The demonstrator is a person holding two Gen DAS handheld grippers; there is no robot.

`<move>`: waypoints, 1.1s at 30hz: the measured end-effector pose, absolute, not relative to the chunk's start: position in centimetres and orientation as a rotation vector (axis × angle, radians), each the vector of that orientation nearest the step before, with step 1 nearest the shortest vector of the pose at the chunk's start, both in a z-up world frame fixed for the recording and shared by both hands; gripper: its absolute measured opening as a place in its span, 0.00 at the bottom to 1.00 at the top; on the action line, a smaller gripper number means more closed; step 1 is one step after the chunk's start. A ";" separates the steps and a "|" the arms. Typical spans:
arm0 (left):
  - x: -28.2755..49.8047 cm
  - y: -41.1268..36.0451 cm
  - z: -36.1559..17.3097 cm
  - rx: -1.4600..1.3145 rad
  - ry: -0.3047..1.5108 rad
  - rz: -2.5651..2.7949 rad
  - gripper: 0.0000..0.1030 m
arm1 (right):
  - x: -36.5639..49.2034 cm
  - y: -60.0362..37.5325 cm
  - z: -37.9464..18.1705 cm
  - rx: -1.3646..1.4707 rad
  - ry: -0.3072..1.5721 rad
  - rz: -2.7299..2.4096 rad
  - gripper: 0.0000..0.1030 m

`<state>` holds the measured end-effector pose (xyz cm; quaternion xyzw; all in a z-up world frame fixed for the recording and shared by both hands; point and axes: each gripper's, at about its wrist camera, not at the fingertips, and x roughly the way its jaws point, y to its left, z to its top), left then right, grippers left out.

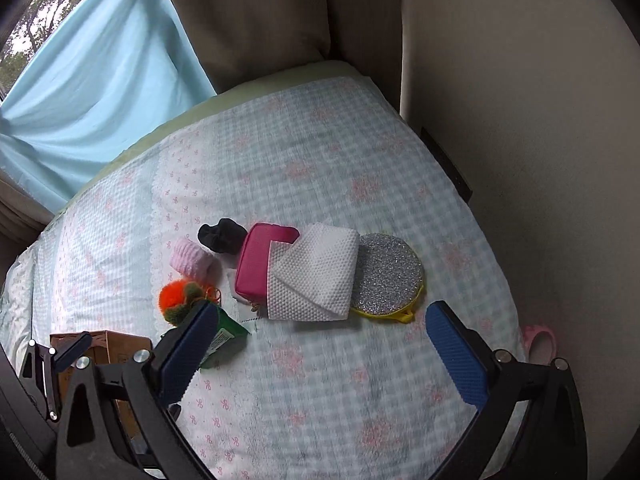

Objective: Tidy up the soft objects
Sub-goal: 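Grasp the green wet-wipe pack with the left tool while the right tool grasps the white mesh cloth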

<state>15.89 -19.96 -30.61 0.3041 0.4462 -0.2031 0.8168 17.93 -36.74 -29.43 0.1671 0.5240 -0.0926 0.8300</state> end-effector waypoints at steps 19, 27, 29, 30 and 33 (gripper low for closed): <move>20.4 -22.9 -47.8 0.917 1.062 -0.503 0.58 | 23.8 -37.2 -44.3 0.432 1.213 -0.179 0.56; 19.9 -23.8 -48.3 0.979 1.006 -0.511 0.39 | 23.7 -36.7 -44.0 0.369 1.180 -0.202 0.19; 20.0 -23.8 -48.3 0.971 1.010 -0.513 0.36 | 23.6 -36.8 -43.9 0.369 1.178 -0.201 0.16; 20.1 -23.8 -48.3 0.966 1.012 -0.515 0.35 | 23.6 -36.8 -43.9 0.373 1.177 -0.198 0.14; 20.2 -23.6 -48.0 0.952 1.013 -0.524 0.31 | 23.6 -36.8 -43.9 0.375 1.166 -0.193 0.10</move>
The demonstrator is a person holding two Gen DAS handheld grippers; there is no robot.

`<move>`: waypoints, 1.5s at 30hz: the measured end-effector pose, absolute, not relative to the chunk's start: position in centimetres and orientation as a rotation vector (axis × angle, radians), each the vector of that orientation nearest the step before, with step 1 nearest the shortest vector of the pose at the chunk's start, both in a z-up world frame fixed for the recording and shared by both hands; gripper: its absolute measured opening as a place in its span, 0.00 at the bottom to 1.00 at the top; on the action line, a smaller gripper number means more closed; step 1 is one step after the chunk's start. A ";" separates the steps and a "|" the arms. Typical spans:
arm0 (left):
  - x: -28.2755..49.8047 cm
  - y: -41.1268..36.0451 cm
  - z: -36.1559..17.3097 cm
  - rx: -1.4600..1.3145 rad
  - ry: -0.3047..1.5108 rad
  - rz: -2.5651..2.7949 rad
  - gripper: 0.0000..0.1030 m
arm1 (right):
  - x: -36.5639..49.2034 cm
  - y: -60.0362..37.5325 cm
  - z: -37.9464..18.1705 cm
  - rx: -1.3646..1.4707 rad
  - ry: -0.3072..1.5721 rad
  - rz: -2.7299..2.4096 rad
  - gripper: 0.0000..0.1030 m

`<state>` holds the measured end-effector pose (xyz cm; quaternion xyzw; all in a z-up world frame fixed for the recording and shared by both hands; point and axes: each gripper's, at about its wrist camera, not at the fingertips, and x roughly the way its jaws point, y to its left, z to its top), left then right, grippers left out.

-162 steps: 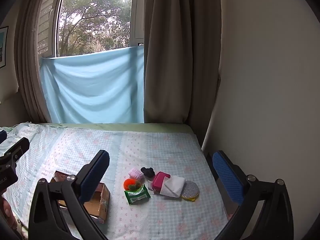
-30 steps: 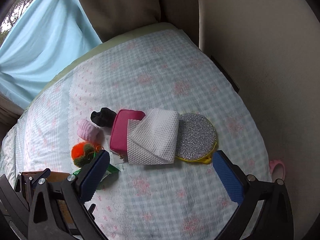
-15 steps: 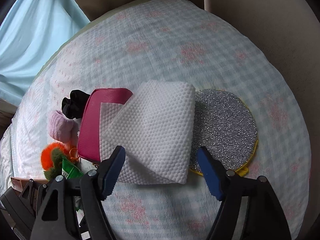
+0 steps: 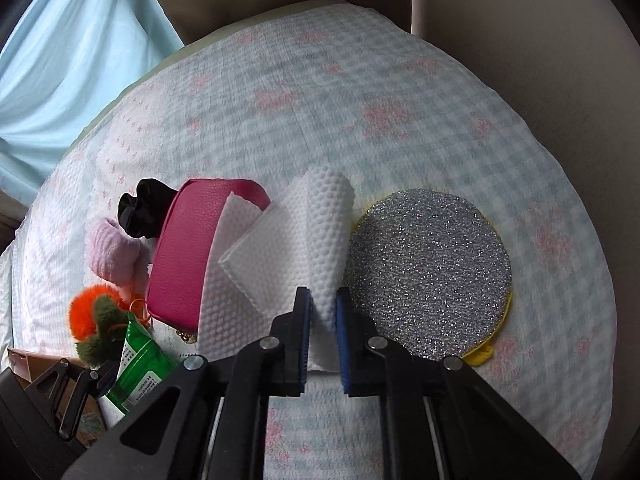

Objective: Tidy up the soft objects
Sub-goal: 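Grasp the green wet-wipe pack with the left tool while the right tool grasps the white mesh cloth, then carry the wipe pack and white cloth over the cardboard box with both tools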

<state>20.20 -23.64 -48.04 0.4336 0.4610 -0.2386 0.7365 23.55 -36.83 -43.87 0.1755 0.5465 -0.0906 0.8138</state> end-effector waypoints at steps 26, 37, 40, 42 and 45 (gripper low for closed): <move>20.6 -21.2 -35.8 0.593 0.981 -0.435 0.26 | 18.8 -35.3 -31.2 0.296 0.966 -0.125 0.06; 18.4 -14.5 -24.1 0.303 0.952 -0.303 0.27 | 15.1 -30.1 -20.4 0.195 0.901 0.033 0.06; 18.1 -10.9 -21.5 0.207 0.957 -0.276 0.27 | 14.4 -27.0 -18.6 0.156 0.898 0.078 0.06; 18.4 -8.3 -20.3 0.159 0.962 -0.259 0.27 | 14.0 -24.8 -17.7 0.154 0.903 0.110 0.06; 18.5 -3.9 -19.2 0.088 0.988 -0.244 0.27 | 13.5 -20.7 -16.6 0.133 0.904 0.142 0.06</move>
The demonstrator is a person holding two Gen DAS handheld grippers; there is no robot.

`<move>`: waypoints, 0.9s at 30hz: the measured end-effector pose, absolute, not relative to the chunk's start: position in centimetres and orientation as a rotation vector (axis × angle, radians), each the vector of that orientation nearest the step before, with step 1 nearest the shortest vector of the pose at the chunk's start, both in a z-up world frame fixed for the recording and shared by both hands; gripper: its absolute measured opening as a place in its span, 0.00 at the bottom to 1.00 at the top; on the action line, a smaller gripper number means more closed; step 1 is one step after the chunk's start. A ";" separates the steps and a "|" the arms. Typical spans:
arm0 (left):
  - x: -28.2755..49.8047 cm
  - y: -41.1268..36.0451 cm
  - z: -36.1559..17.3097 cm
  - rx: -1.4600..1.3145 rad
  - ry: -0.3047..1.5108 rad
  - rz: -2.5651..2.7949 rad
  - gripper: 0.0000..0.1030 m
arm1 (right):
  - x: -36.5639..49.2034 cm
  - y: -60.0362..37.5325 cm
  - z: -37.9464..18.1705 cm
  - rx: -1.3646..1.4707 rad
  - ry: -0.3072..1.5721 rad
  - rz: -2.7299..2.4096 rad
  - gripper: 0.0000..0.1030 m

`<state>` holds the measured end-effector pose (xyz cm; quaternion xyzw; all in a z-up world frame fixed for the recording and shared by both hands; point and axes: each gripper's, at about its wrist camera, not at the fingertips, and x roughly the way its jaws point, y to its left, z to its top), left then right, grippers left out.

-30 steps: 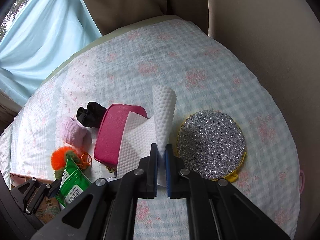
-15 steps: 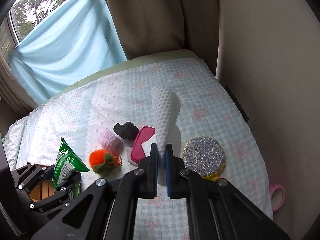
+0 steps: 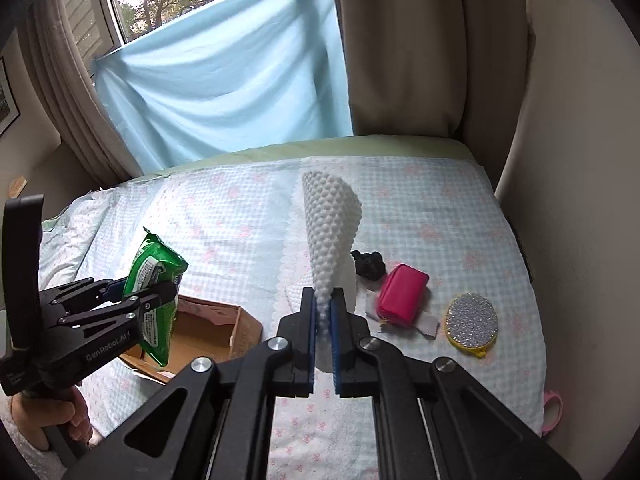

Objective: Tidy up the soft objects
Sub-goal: 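Carry the wipe pack and white cloth over the cardboard box with both tools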

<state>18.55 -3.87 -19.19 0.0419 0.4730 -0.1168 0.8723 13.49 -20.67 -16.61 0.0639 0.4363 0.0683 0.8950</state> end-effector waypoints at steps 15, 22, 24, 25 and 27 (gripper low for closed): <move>19.3 16.4 -20.2 0.037 1.108 -0.220 0.27 | 14.9 -2.3 -18.9 0.313 1.042 0.244 0.06; 20.6 22.0 -24.0 0.040 1.189 -0.217 0.27 | 17.1 2.3 -24.4 0.486 1.227 0.298 0.06; 21.1 22.6 -25.6 0.052 1.217 -0.223 0.27 | 17.6 2.9 -26.0 0.477 1.272 0.277 0.06; 21.3 22.8 -26.5 0.055 1.234 -0.227 0.27 | 17.8 3.0 -26.8 0.475 1.292 0.265 0.06; 21.8 23.2 -28.3 0.060 1.271 -0.235 0.27 | 18.4 3.2 -28.4 0.469 1.329 0.242 0.06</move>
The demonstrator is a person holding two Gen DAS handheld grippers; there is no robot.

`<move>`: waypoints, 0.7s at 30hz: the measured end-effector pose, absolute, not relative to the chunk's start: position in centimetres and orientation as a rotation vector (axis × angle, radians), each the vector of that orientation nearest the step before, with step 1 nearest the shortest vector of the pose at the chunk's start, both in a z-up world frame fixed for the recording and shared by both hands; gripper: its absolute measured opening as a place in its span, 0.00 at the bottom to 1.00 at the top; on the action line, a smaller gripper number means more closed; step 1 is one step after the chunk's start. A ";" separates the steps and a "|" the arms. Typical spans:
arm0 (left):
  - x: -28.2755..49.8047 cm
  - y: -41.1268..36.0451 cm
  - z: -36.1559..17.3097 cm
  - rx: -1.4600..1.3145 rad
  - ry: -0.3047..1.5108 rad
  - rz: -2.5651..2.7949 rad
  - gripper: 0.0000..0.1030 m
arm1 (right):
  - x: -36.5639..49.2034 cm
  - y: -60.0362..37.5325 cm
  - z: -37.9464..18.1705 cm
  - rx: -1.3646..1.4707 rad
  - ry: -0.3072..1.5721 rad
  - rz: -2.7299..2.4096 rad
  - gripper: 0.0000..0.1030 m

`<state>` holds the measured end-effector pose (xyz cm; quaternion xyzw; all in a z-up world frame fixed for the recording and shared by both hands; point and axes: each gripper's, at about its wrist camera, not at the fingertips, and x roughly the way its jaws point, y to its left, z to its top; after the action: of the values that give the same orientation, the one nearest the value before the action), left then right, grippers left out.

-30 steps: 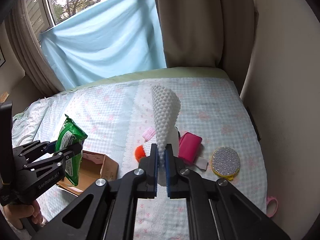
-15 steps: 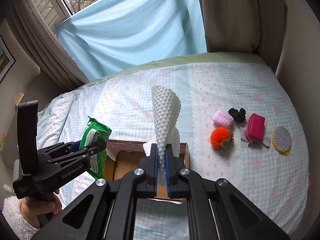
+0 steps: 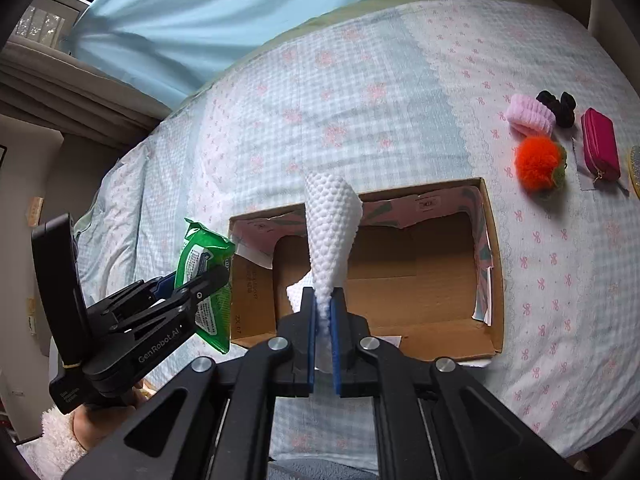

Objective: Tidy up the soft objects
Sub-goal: 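Carry the wipe pack and white cloth over the cardboard box with both tools, then open both tools to drop the wipe pack and cloth into the box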

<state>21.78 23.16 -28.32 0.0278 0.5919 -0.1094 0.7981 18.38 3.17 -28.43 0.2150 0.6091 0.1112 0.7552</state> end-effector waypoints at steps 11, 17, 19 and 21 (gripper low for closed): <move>24.9 21.5 -37.4 0.099 1.460 -0.264 0.27 | 21.9 4.1 -35.7 0.424 1.475 0.181 0.06; 25.7 20.2 -40.1 0.139 1.499 -0.273 0.38 | 23.3 4.1 -38.1 0.388 1.539 0.154 0.06; 25.8 20.1 -40.1 0.150 1.484 -0.261 0.91 | 23.5 4.1 -38.6 0.376 1.538 0.134 0.06; 25.8 20.0 -39.9 0.147 1.474 -0.264 1.00 | 23.5 3.8 -39.0 0.347 1.552 0.073 0.14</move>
<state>25.81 20.04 -39.92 0.0666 0.6693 -0.1201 0.7302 23.52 3.85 -39.04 0.1558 0.6964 0.0330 0.6997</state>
